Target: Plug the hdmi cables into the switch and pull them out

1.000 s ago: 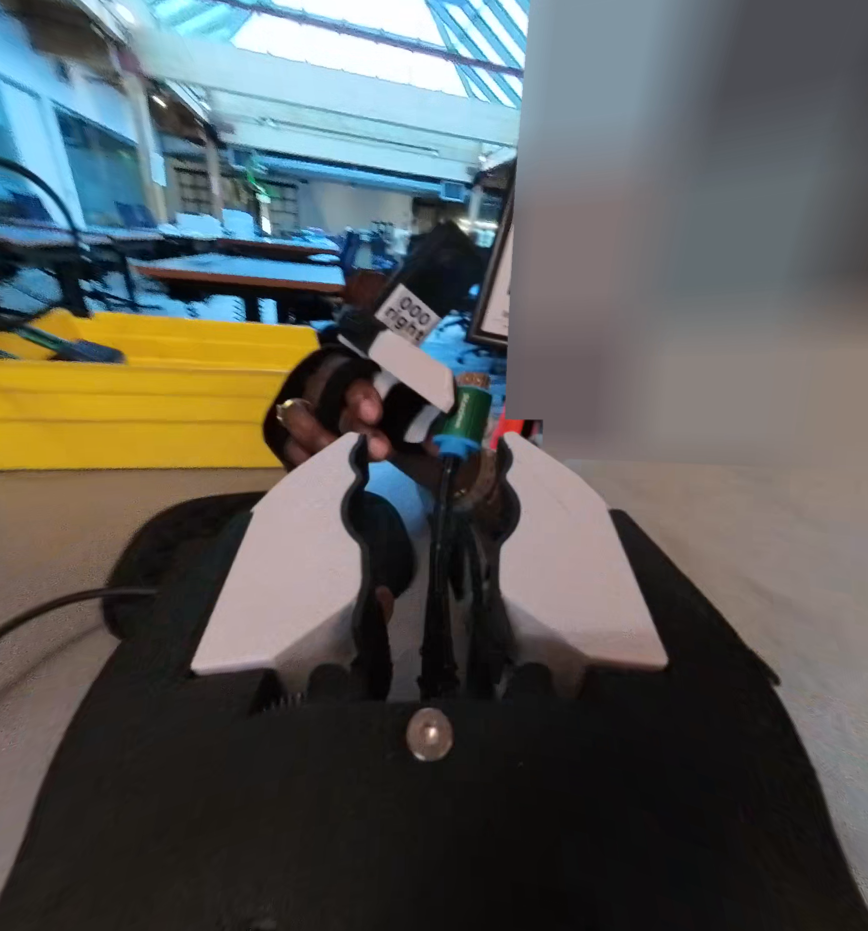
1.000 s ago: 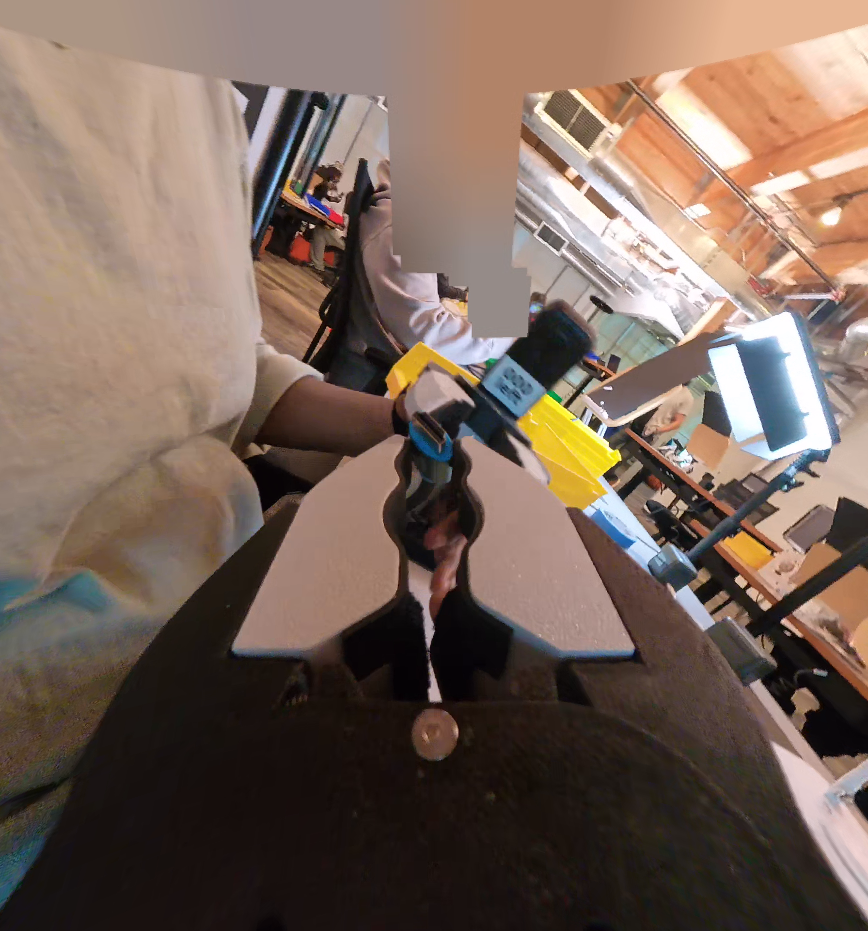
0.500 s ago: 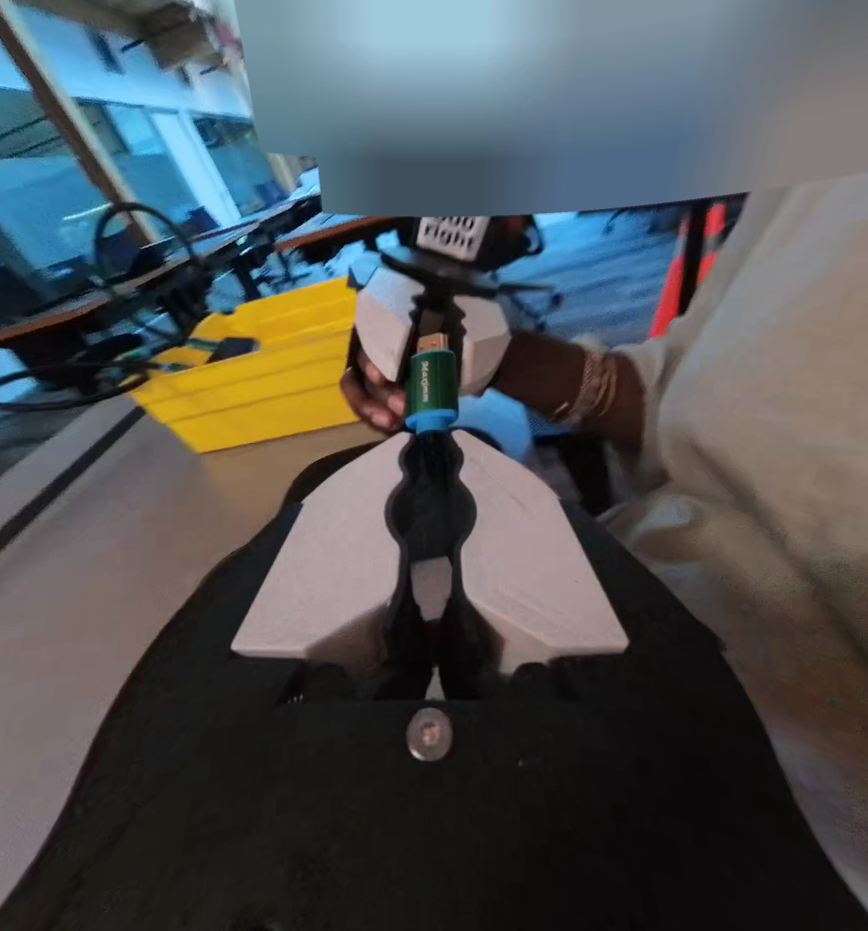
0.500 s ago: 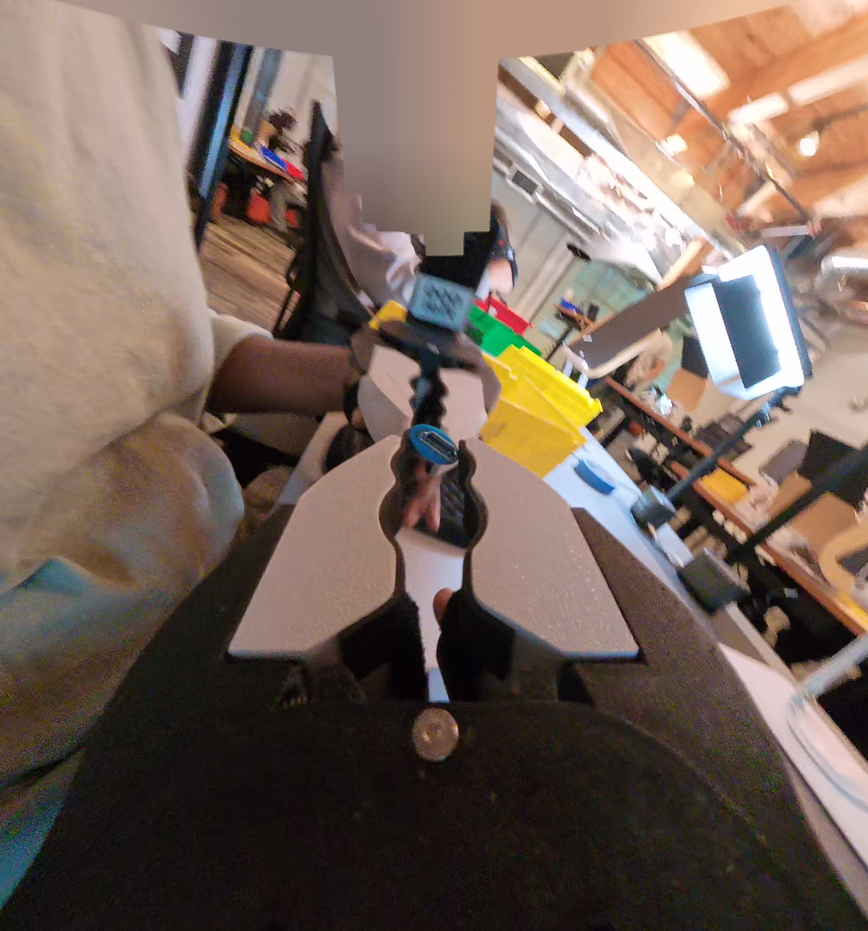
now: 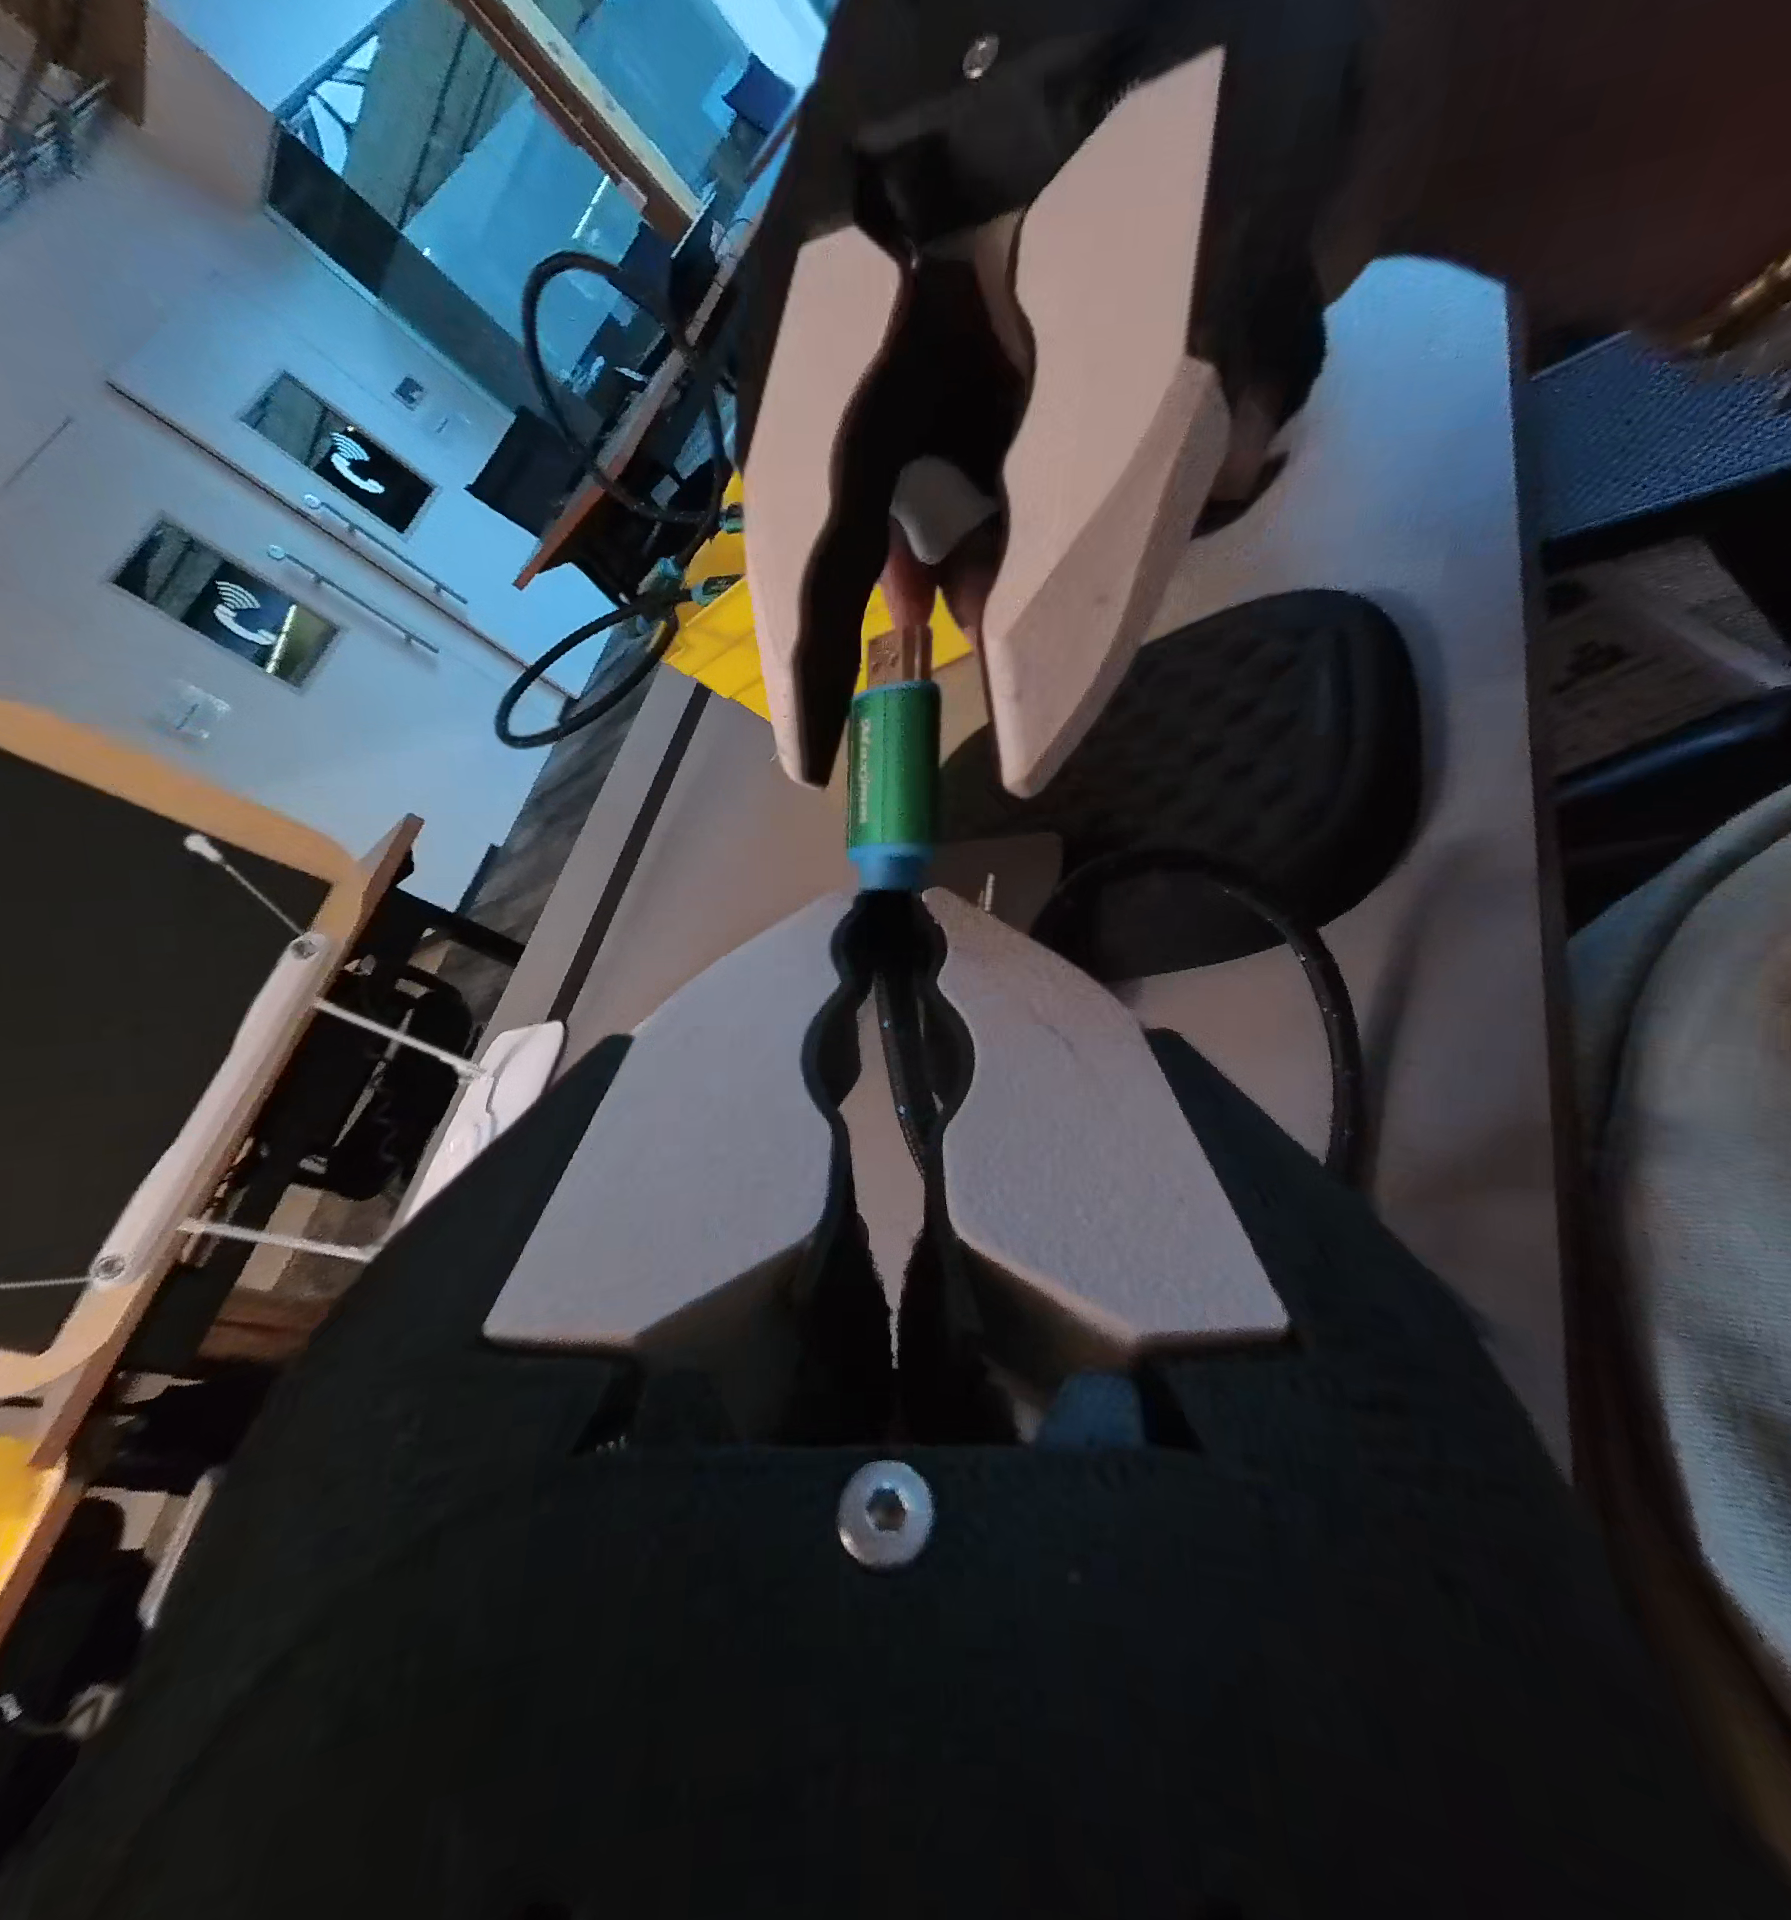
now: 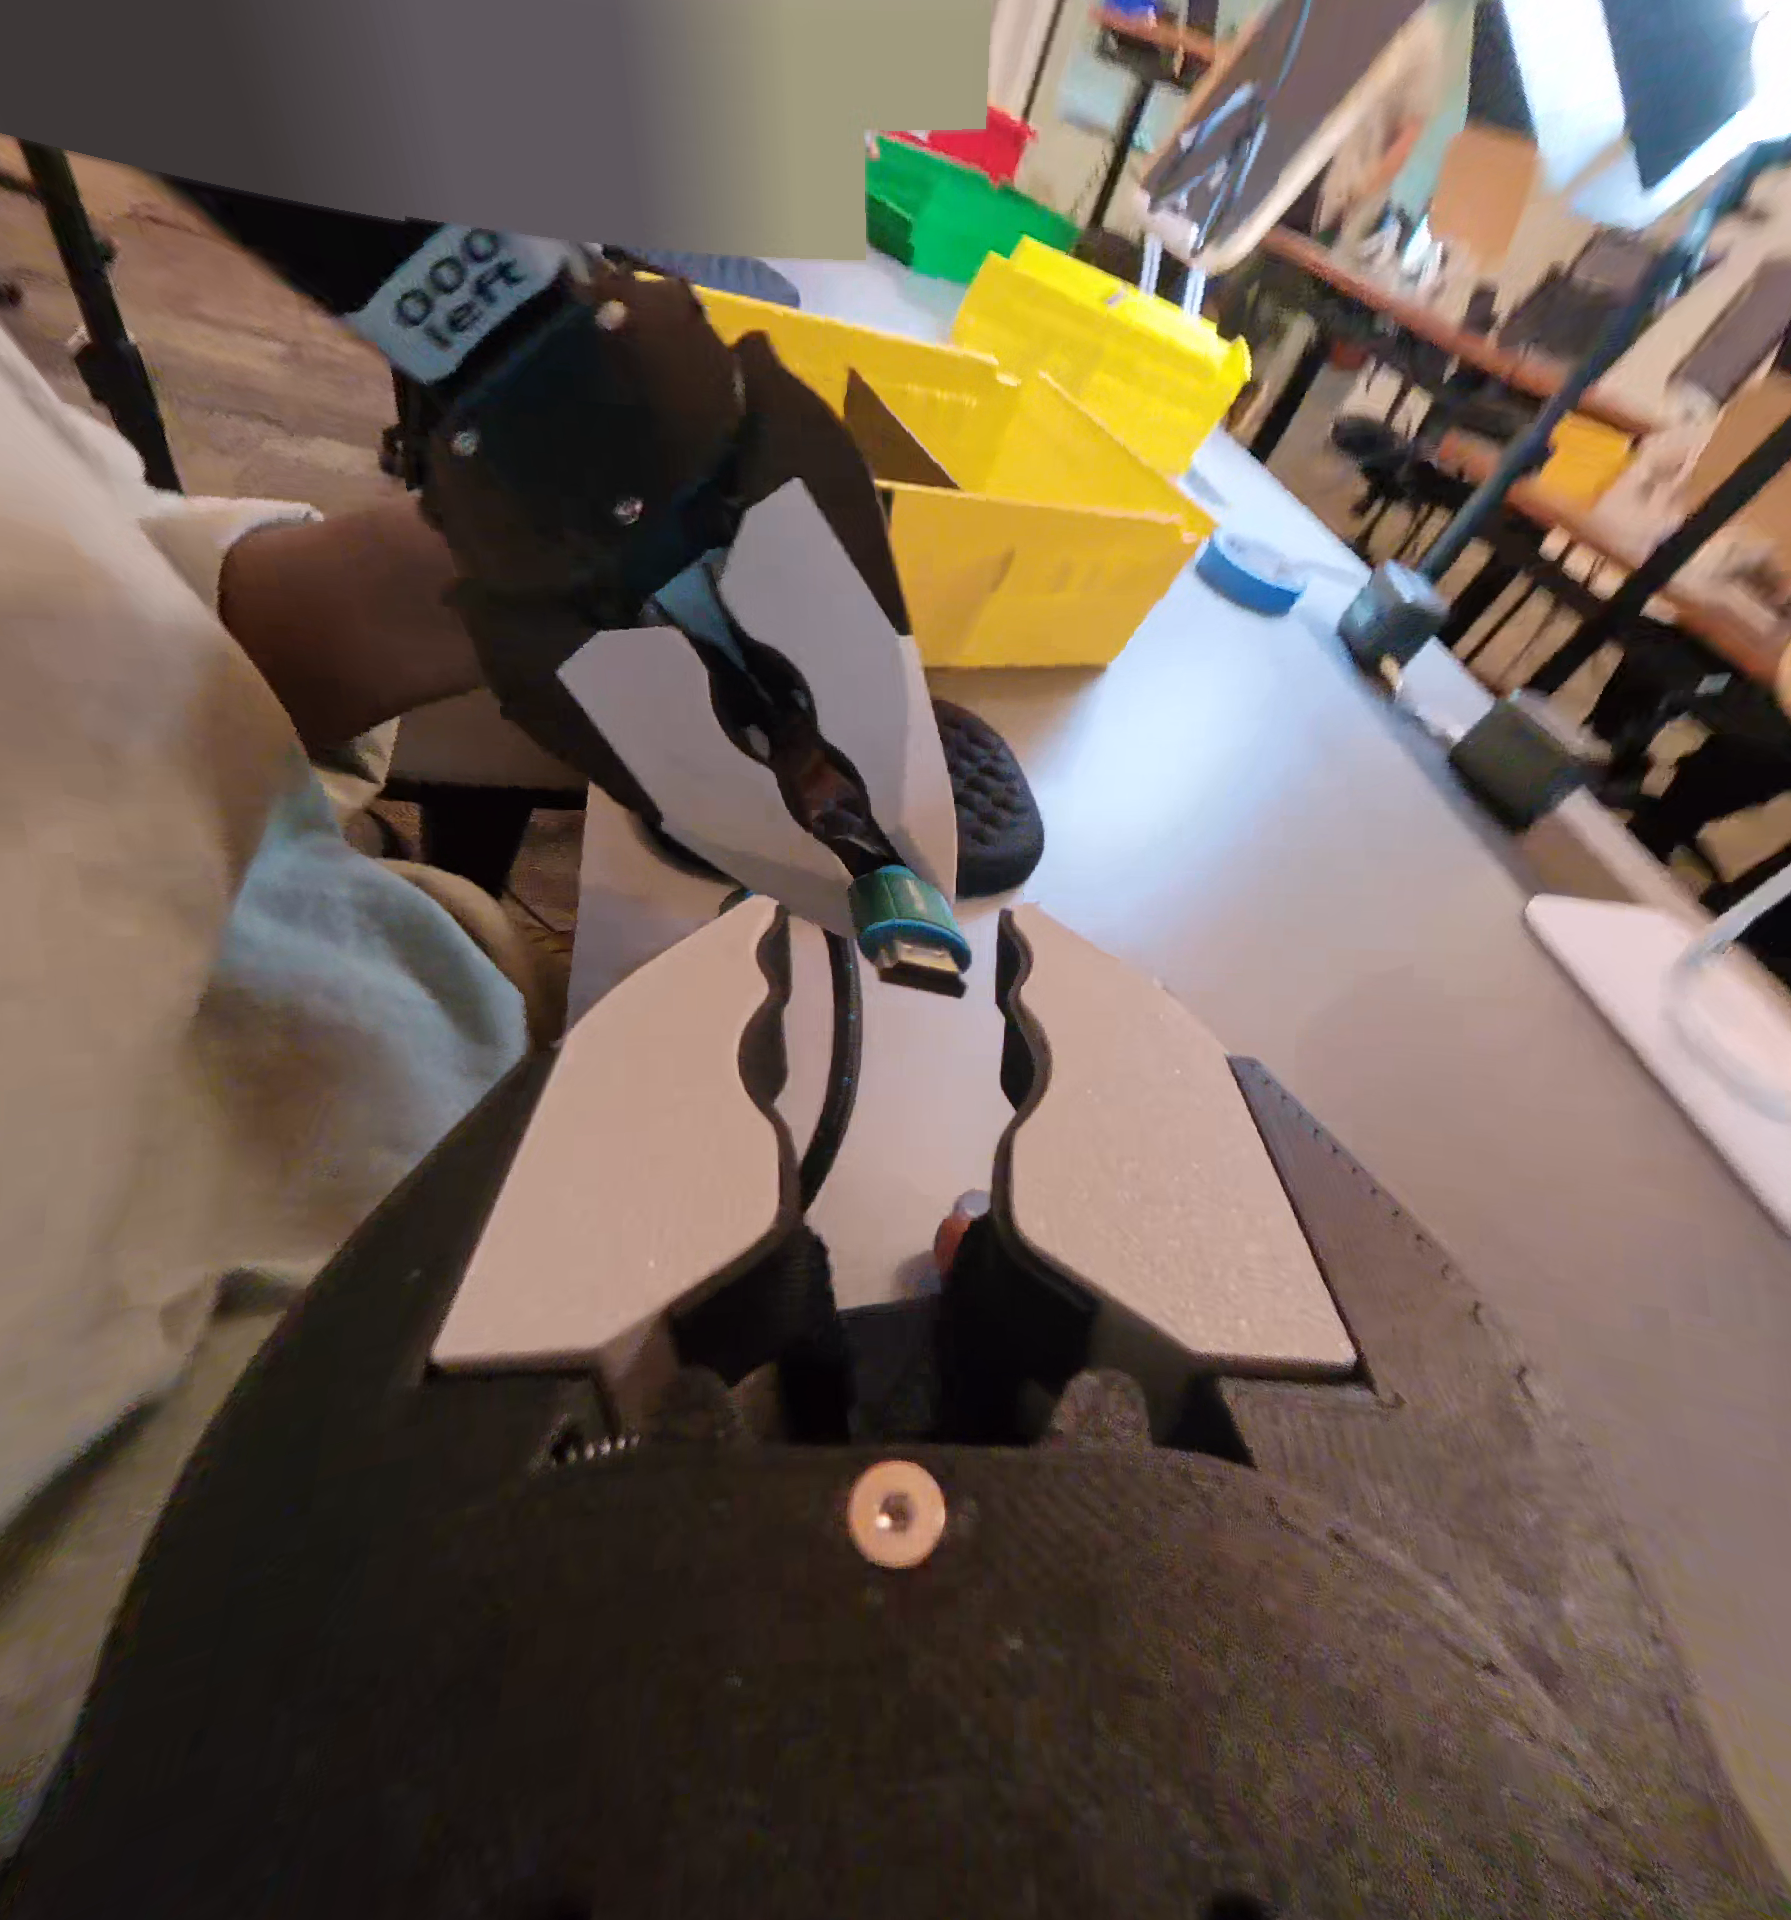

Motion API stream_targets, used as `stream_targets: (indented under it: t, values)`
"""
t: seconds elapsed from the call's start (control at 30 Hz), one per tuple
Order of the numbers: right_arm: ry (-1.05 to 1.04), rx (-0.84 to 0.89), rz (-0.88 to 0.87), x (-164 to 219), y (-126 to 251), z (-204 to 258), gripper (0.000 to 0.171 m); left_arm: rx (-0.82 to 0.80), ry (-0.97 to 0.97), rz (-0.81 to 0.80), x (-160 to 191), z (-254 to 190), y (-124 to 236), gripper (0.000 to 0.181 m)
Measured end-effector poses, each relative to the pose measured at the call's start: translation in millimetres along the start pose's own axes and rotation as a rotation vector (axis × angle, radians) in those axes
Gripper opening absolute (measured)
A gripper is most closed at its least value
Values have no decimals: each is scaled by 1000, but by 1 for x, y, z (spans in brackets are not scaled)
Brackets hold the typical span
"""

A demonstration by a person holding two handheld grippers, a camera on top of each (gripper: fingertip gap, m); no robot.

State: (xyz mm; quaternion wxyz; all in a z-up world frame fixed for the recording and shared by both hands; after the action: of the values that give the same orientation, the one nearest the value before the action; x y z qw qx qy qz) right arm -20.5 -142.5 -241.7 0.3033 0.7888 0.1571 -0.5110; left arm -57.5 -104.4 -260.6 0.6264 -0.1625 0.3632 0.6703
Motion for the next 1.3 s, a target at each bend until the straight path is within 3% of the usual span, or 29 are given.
stream_targets:
  t: [0.1, 0.23, 0.33, 0.47, 0.53, 0.63, 0.73, 1.1, 1.3]
  values:
    - [-122, 23, 57, 0, 1, -4, 29, -38, -22, -5, -3, 0, -2, 6]
    - [-142, 4, 75, 2, 0, -2, 22, -48, -35, -5, -5, -2, -3, 6]
    - [-80, -40, 20, 0, 3, 2, 22, 25, 41, -92, -9, -4, 1, 7]
    - [124, -147, -167, -2, 7, 14, 22, 342, 343, -352, -18, -7, 17, 49]
    - [180, -169, -244, -1, 5, 16, 21, 420, 469, -424, -17, -1, 18, 55]
    - [203, -157, -309, 2, 1, 13, 21, 481, 501, -491, -20, -6, 17, 42]
    - [185, -189, -364, 5, 2, 13, 21, 428, 443, -486, -17, -9, 13, 20]
    - [163, -215, -435, 9, 3, 12, 21, 309, 305, -399, -12, -14, 7, 15]
    - [132, -189, -385, 15, 3, 6, 22, 248, 291, -337, -7, -13, 1, 11]
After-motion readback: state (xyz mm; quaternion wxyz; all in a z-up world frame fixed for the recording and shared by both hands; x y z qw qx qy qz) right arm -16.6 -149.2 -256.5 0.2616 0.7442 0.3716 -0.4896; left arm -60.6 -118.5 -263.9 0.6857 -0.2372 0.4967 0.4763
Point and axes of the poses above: each gripper's, where its closed fingertips meet, y back along the fingers, x out of its underside, z = x × y across the jaws, the point moved 3 cm from there along y, back along the fingers, and after that the axes turned 3 degrees about z, right-handed, at the moved point
